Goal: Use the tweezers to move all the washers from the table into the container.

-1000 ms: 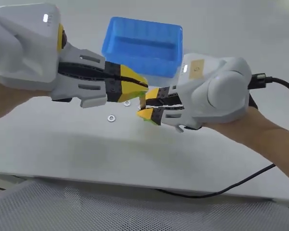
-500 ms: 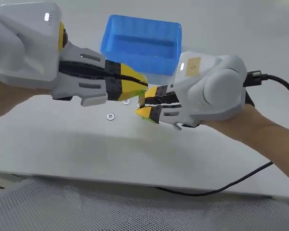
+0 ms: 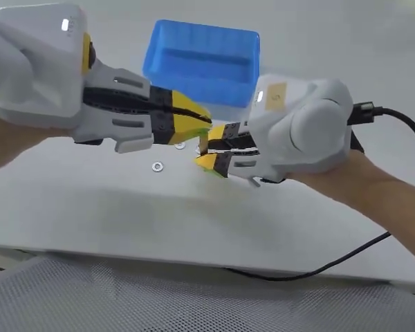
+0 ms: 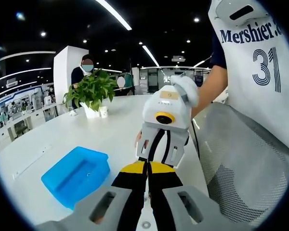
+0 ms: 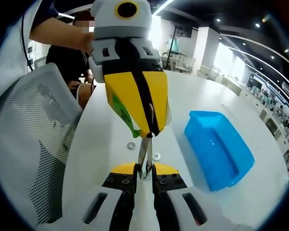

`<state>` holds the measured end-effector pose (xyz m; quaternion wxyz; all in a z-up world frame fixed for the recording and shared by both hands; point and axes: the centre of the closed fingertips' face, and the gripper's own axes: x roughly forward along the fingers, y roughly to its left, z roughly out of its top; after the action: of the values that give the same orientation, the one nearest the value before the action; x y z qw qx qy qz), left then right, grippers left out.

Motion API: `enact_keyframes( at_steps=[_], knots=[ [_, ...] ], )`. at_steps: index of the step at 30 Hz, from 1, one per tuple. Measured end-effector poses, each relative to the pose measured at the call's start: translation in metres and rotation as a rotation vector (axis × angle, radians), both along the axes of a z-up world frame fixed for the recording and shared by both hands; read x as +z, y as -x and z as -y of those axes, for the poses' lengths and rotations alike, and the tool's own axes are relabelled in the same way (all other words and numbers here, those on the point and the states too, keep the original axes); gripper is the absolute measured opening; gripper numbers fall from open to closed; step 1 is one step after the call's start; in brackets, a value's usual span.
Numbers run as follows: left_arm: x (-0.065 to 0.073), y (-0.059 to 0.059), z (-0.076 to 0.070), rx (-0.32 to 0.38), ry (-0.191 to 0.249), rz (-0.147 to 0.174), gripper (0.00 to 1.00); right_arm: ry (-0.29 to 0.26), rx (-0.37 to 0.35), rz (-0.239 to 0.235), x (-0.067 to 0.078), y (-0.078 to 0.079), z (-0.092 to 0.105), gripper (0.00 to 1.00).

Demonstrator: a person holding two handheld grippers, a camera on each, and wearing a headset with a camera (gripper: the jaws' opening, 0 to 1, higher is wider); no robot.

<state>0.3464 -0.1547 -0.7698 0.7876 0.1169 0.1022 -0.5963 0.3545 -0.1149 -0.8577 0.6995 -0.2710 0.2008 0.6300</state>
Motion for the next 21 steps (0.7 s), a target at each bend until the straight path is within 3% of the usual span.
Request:
enact_keyframes(
  at_steps=[21],
  knots=[
    [0.0010,0.0030,0.0059,0.003,0.007,-0.014,0.04,0.029,0.026,-0.017,-0.0093,0.0004,0.0024,0.14]
  ],
)
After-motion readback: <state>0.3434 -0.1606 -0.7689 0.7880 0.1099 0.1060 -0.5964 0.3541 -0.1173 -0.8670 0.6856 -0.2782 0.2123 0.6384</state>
